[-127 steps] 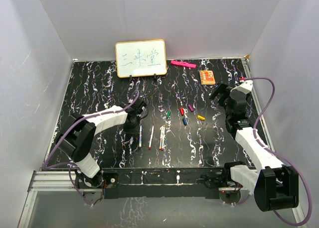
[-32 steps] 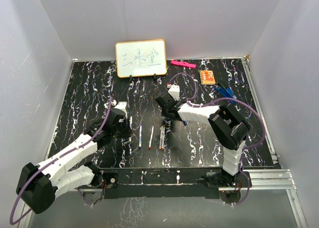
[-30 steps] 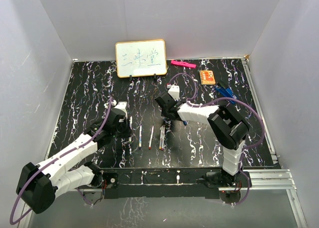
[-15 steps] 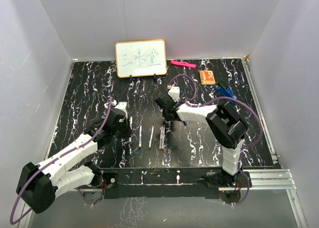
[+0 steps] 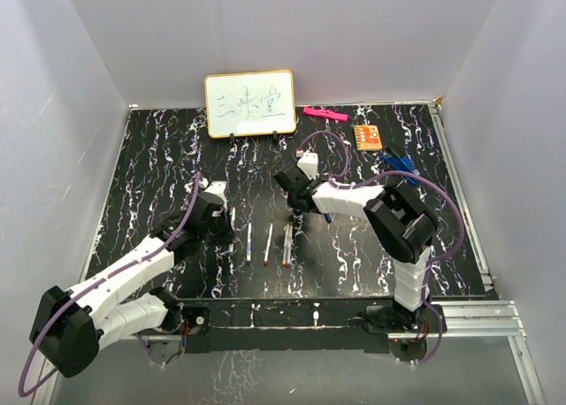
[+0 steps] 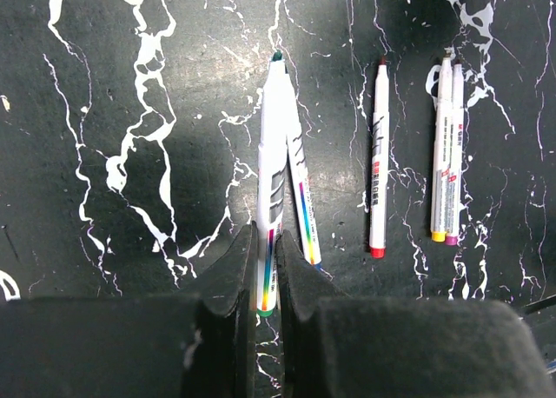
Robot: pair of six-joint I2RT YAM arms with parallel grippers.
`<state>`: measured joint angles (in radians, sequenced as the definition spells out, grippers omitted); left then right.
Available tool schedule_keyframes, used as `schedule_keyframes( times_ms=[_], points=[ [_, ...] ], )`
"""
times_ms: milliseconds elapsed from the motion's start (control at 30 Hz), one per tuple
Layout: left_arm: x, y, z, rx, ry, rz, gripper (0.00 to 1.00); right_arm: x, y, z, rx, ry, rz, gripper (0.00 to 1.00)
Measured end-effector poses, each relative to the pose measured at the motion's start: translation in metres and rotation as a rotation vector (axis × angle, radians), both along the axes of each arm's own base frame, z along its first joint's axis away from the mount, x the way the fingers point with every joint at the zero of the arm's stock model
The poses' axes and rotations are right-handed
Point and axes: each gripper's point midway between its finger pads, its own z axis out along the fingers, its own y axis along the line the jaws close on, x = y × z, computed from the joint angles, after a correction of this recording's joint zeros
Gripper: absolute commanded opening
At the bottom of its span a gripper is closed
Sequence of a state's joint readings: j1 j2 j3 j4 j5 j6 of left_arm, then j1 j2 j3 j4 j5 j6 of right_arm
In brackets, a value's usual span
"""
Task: Insert the pens into the pen caps
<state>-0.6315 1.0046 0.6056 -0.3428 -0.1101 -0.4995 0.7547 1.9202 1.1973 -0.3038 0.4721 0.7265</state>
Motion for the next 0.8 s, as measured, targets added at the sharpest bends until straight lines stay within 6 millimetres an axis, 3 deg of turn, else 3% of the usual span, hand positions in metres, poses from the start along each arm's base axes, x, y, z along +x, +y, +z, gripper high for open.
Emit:
schedule_keyframes(
  times_ms=[233,333,400,500,633,700,800],
  points=[
    [0.005,-0.008,0.003,-0.025,-0.02,-0.03,0.0,0.002,-0.002,0.004,-0.037,-0.009,0.046,0.0],
    [0.008,-0.013,0.002,-0.031,-0.026,-0.046,0.0,0.005,-0.002,0.019,-0.044,-0.041,0.074,0.0],
    [0.01,-0.017,0.004,-0.044,-0.035,-0.061,0.0,0.009,0.0,0.04,-0.022,-0.09,0.088,0.0],
    [0.016,-0.029,0.013,-0.097,-0.072,-0.084,0.0,0.014,0.003,0.091,0.066,-0.23,0.115,0.0],
    [0.023,-0.053,0.027,-0.209,-0.133,-0.114,0.0,0.005,-0.002,0.158,0.219,-0.446,0.15,0.0],
    [0.021,-0.064,0.03,-0.254,-0.15,-0.137,0.0,-0.002,-0.006,0.179,0.28,-0.53,0.164,0.0],
    [0.017,-0.083,0.037,-0.312,-0.181,-0.184,0.0,-0.013,-0.007,0.195,0.355,-0.614,0.199,0.0]
  ],
)
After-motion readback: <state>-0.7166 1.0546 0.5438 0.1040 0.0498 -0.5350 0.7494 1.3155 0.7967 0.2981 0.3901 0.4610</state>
